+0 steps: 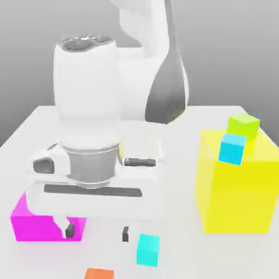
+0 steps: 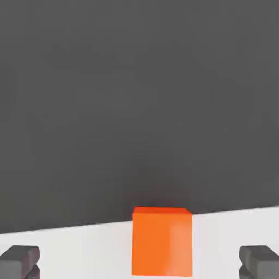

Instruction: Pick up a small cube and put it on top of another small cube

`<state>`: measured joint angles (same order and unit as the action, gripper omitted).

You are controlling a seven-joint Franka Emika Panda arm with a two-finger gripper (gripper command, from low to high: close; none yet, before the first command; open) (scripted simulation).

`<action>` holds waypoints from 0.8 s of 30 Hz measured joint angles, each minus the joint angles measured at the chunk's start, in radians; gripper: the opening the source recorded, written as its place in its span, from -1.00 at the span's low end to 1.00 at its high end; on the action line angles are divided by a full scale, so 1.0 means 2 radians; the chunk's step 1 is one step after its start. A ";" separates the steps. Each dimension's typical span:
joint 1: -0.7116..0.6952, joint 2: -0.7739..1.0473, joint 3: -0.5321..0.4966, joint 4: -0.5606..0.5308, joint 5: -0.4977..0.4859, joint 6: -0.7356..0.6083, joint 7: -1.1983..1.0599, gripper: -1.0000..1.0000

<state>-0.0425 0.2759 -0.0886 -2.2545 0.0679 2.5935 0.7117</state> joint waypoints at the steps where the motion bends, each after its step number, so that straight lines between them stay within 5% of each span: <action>1: -0.001 0.018 -0.001 0.001 0.000 0.005 -0.001 0.00; 6: -0.011 0.109 0.007 0.014 0.009 0.062 -0.008 0.00; 7: -0.012 0.121 0.009 0.017 0.011 0.072 -0.010 -1.00; 18: -0.007 0.061 0.001 0.004 0.002 0.024 -0.003 -1.00; 24: 0.022 -0.015 0.009 -0.061 0.025 0.013 0.078 -1.00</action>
<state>0.0009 0.2465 -0.0697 -2.3774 0.1182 2.6193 0.8673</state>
